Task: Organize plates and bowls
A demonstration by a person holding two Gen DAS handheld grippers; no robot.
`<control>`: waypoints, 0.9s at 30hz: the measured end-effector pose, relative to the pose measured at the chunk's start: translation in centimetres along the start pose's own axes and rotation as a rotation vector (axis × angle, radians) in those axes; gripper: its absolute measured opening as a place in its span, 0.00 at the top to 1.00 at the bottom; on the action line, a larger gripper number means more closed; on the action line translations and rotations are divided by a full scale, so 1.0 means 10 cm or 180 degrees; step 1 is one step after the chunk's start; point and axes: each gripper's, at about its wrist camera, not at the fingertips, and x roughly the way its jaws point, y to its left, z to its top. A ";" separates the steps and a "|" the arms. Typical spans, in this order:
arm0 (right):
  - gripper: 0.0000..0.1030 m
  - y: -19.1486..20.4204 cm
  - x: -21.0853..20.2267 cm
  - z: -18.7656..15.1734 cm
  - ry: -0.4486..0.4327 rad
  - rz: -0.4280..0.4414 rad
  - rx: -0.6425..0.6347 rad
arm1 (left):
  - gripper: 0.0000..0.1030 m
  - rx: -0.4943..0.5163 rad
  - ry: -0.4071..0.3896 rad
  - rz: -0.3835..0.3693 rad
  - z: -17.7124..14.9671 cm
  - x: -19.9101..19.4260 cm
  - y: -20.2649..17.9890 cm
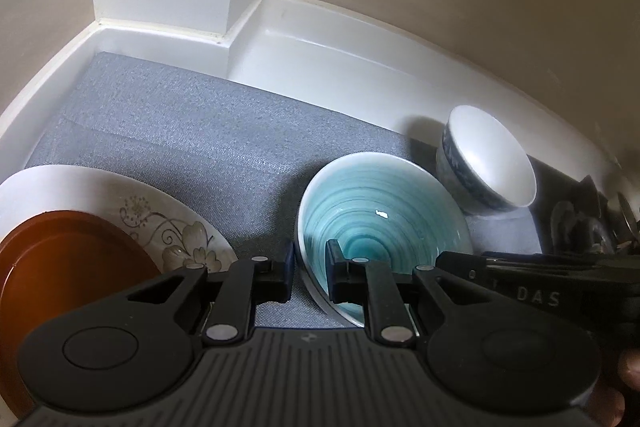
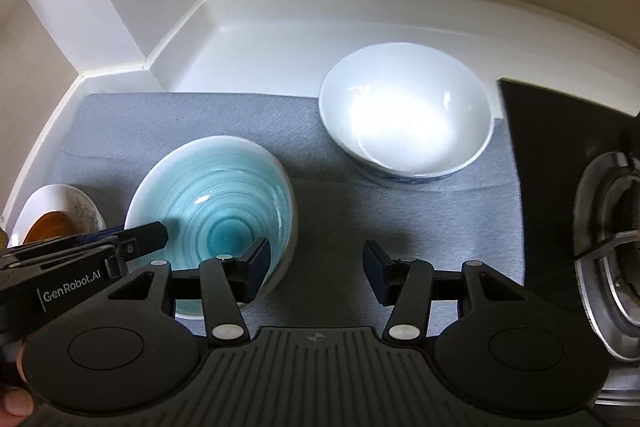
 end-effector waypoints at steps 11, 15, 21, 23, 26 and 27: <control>0.86 0.13 0.00 -0.05 -0.0067 0.0100 -0.0081 | 0.86 0.0065 -0.0095 0.0019 -0.07 -0.06 -0.04; 0.86 0.12 -0.14 -0.06 -0.0187 0.0116 -0.0114 | 0.86 0.0115 -0.0239 0.0040 -0.08 -0.22 -0.09; 0.86 0.14 -0.51 -0.11 -0.0411 0.0233 -0.0110 | 0.86 0.0093 -0.0427 0.0019 -0.15 -0.55 -0.15; 0.86 0.14 -0.67 -0.13 -0.0483 0.0263 -0.0118 | 0.86 0.0098 -0.0478 0.0001 -0.19 -0.68 -0.21; 0.86 0.07 -0.89 -0.22 -0.0558 0.0307 -0.0108 | 0.86 0.0149 -0.0560 -0.0031 -0.26 -0.87 -0.31; 0.86 0.04 -0.96 -0.26 -0.0573 0.0329 -0.0094 | 0.86 0.0159 -0.0573 -0.0042 -0.30 -0.94 -0.36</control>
